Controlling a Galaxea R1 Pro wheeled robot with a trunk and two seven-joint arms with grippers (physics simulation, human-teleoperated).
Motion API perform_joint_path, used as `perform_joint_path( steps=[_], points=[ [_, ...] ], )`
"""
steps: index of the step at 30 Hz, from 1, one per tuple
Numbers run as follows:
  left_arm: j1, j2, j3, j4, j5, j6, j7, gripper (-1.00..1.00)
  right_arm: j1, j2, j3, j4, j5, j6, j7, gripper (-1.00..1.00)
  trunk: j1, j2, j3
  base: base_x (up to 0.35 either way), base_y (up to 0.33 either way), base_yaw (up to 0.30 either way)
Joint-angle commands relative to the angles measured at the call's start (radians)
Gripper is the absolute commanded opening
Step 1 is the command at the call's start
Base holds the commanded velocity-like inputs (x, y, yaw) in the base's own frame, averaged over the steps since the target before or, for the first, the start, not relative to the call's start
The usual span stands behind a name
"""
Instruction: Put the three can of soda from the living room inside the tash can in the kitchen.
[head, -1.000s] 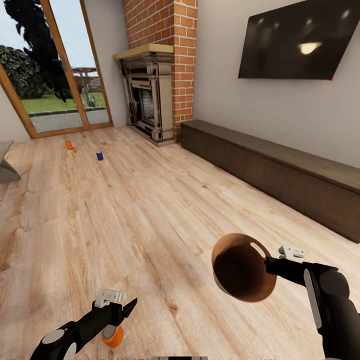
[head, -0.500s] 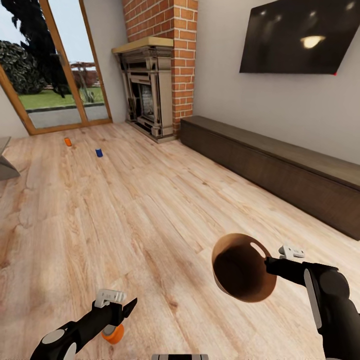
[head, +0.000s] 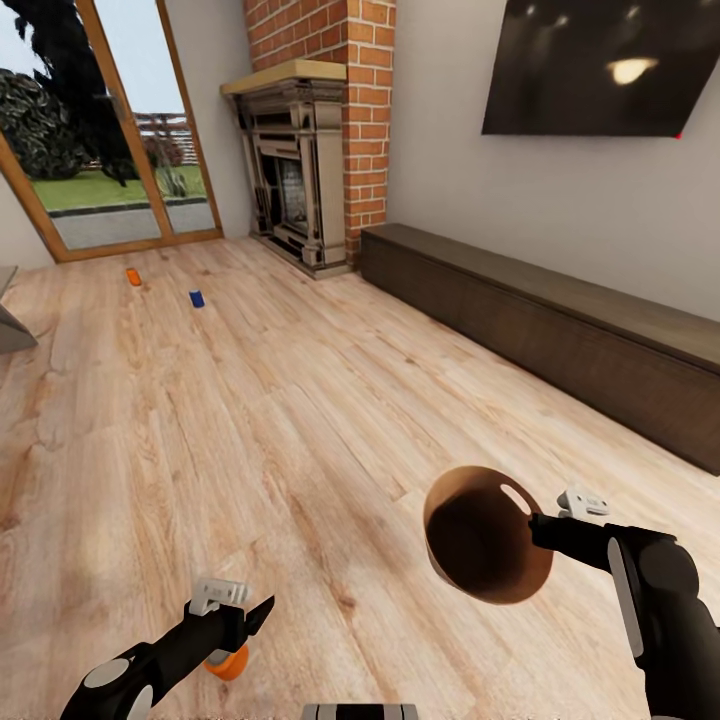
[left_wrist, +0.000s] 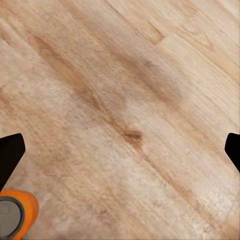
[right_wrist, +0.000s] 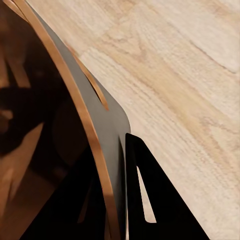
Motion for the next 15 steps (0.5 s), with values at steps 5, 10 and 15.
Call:
perform_joint_path(
  steps=[5,10,15],
  points=[
    [0.000,0.000,0.000,0.000,0.000,0.000,0.000,1.00,0.000,0.000,-0.001,0.000,-0.026,0.003,0.007,-1.00,0.000,0.000,-0.007,0.000,0.000,0.000],
    [0.000,0.000,0.000,0.000,0.000,0.000,0.000,1.00,0.000,0.000,-0.001,0.000,-0.026,0.003,0.007,-1.00,0.000,0.000,-0.013,0.000,0.000,0.000],
    [0.000,0.000,0.000,0.000,0.000,0.000,0.000,1.00,0.000,0.000,-0.001,0.000,-0.026,0.003,0.007,-1.00,0.000,0.000,-0.014,0.000,0.000,0.000]
  ],
)
